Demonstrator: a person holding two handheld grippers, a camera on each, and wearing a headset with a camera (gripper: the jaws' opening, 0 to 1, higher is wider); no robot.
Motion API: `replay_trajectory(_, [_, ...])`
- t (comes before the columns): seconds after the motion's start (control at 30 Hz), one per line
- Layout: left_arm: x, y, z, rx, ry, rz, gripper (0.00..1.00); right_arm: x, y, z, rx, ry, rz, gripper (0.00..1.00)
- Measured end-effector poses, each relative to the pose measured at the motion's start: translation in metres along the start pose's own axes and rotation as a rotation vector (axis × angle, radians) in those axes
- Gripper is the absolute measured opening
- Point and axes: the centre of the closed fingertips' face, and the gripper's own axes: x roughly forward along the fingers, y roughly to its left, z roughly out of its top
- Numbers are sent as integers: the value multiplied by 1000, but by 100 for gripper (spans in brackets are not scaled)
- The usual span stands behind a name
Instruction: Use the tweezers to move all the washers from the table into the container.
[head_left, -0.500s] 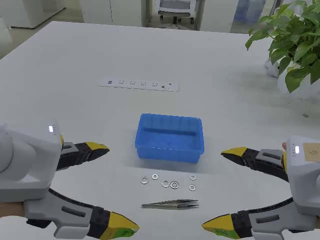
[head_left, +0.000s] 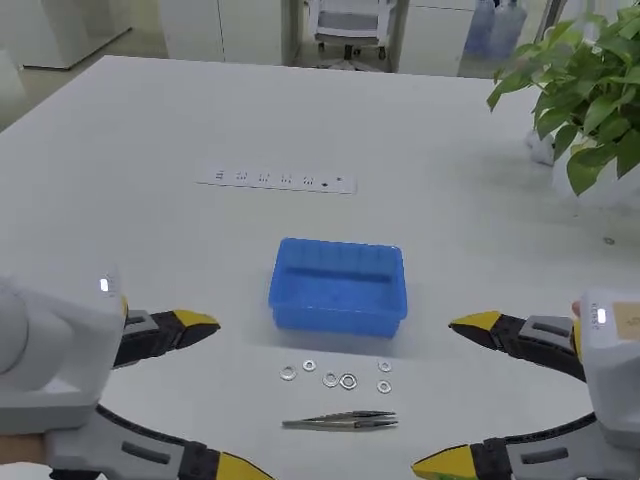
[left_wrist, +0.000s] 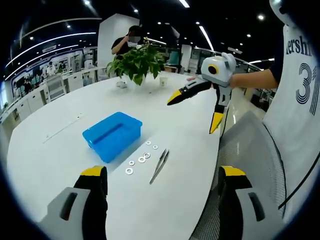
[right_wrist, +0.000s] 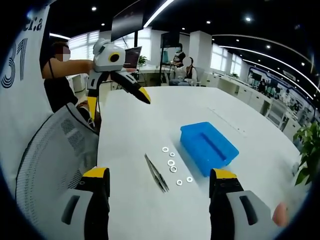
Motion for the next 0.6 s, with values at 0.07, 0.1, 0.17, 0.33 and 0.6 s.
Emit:
replay_trajectory(0.07, [-1, 1, 1, 0, -1, 4, 97, -1, 0, 0, 3, -2, -2, 82])
replay_trajectory(0.1, [-1, 2, 2, 2, -1, 6, 97, -1, 0, 1, 5, -5, -3, 82])
replay_trajectory(0.17, [-2, 2, 4, 7, -7, 9, 97, -1, 0, 3, 12, -12, -6, 82])
replay_trajectory(0.33, [-2, 0, 3, 15, 3, 6, 97, -3, -1, 3, 10, -13, -14, 82])
replay_trajectory(0.6, [-3, -1, 3, 21, 12, 6, 97, -7, -2, 3, 18, -19, -24, 82])
